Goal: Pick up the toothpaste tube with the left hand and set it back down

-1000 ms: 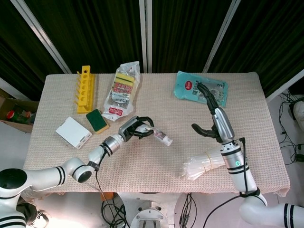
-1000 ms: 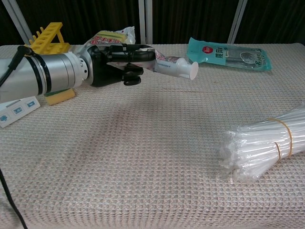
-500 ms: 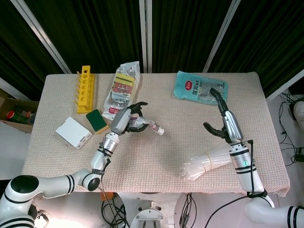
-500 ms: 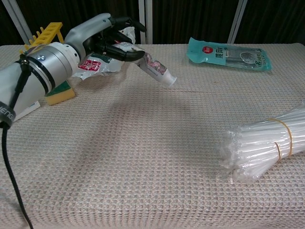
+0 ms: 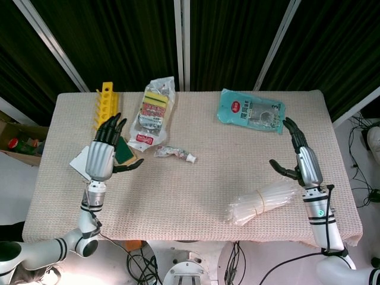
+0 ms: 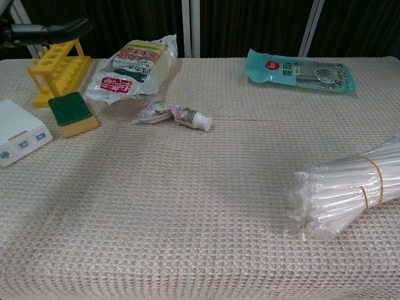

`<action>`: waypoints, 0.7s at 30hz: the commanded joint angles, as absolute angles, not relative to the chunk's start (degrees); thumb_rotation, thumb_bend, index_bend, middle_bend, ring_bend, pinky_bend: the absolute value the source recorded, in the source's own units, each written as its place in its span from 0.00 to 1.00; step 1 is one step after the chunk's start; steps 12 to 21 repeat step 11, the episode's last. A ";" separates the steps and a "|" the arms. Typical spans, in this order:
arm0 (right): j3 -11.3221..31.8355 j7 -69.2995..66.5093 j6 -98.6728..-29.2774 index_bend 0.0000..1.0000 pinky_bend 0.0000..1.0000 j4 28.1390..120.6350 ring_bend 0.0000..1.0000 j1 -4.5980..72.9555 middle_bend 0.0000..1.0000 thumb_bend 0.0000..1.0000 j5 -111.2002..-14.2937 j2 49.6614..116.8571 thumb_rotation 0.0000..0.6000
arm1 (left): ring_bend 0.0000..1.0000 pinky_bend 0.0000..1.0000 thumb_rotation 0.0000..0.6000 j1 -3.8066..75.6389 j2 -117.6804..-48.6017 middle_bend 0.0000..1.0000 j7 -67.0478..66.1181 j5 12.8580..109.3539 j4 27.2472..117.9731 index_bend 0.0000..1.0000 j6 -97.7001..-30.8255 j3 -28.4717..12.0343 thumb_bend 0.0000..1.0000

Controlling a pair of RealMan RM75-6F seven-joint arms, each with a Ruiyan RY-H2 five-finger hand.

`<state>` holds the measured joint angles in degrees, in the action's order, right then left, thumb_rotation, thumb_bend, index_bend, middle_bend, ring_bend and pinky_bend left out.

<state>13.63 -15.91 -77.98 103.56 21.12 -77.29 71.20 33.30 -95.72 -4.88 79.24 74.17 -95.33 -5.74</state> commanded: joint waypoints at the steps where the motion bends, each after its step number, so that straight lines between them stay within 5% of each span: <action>1: 9.61 -5.53 -85.97 0.00 0.00 99.09 0.00 14.85 0.00 0.00 -77.60 71.58 0.22 | 0.05 0.14 0.30 26.96 -88.27 0.02 -7.23 80.41 79.76 0.00 -98.72 -1.47 0.09; 11: 4.49 -1.57 -91.42 0.00 0.00 92.64 0.00 5.70 0.00 0.00 -75.65 72.28 0.22 | 0.05 0.14 0.26 13.21 -78.98 0.03 -7.04 82.28 85.19 0.00 -102.08 7.78 0.09; 21: 4.49 -1.57 -91.42 0.00 0.00 92.64 0.00 5.70 0.00 0.00 -75.65 72.28 0.22 | 0.05 0.14 0.26 13.21 -78.98 0.03 -7.04 82.28 85.19 0.00 -102.08 7.78 0.09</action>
